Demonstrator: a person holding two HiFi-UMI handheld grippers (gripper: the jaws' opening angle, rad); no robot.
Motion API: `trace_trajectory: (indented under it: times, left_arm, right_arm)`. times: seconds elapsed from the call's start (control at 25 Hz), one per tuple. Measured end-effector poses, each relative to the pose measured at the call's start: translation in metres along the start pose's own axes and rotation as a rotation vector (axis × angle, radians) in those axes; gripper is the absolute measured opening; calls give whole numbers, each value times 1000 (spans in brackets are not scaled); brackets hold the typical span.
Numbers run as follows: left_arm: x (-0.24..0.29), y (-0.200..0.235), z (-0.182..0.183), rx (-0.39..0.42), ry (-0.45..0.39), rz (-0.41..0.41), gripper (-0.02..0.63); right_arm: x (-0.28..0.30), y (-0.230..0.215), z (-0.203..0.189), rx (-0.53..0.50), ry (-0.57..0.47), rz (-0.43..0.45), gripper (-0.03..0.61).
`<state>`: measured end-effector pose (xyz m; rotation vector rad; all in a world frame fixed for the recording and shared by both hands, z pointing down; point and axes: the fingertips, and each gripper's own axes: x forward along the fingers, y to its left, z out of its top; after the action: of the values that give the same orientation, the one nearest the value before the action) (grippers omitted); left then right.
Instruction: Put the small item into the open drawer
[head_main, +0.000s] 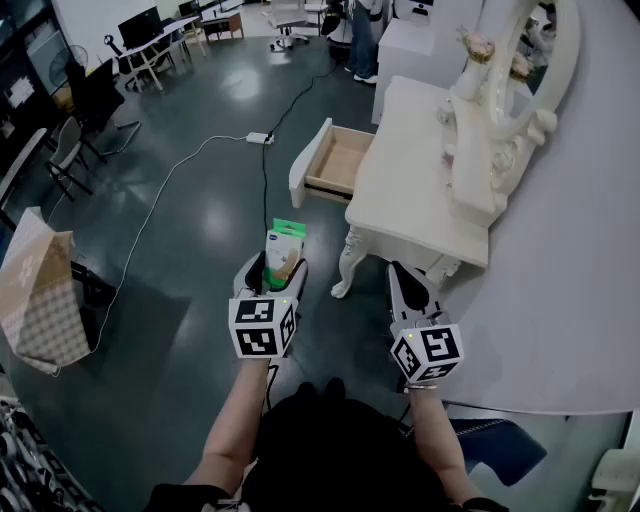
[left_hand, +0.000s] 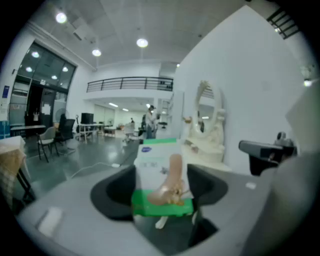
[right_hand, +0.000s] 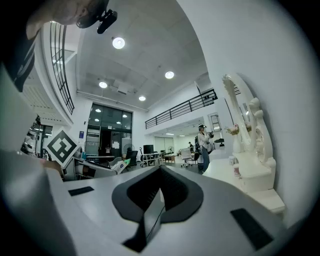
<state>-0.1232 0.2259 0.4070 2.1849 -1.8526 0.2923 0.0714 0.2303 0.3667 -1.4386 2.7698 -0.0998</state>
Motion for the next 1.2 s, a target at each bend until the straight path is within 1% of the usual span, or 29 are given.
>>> trace_trajectory:
  times: [0.2, 0.36, 0.6, 0.96, 1.2]
  left_arm:
    - [5, -2, 2, 2, 1, -5, 328]
    - [6, -4, 1, -2, 3, 0, 328]
    - [10, -8, 3, 1, -6, 1, 328]
    - [22, -16, 7, 0, -18, 1, 328]
    - [40, -15, 17, 3, -28, 1, 328]
  right_arm:
    - [2, -3, 0, 13, -8, -3, -4]
    - [2, -3, -1, 27, -10, 17, -3]
    - [2, -3, 2, 5, -15, 39, -3]
    - [0, -18, 6, -10, -19, 14, -3]
    - [7, -34, 9, -9, -31, -9, -3]
